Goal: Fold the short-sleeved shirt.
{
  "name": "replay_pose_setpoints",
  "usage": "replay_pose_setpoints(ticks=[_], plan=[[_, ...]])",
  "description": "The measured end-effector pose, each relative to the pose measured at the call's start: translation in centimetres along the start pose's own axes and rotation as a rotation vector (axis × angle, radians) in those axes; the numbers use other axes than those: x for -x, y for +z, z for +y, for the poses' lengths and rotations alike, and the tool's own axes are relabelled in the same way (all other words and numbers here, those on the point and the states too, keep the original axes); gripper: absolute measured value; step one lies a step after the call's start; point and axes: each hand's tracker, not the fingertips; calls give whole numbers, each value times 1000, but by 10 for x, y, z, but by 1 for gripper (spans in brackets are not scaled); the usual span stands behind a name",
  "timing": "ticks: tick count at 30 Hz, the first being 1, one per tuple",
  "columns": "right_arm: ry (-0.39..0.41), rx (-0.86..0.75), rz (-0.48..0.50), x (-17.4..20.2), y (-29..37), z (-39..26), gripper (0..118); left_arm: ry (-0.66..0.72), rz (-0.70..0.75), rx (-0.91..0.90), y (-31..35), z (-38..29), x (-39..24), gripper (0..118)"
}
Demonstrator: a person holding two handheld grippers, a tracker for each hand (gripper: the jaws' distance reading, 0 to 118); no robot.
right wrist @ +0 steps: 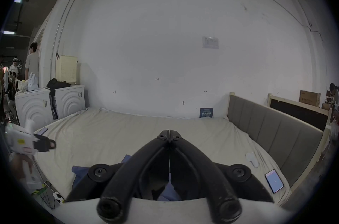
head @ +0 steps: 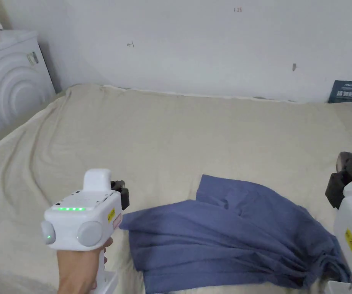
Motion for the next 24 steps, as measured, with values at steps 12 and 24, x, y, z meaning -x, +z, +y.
replay_pose_setpoints(ticks=[12, 24], plan=[[-4, 171, 1, -15, -58, -56, 0, -69, 204, 459, -210, -56, 70, 113], [31, 247, -3, -15, -86, -86, 0, -241, 242, 292, -174, -85, 20, 2]])
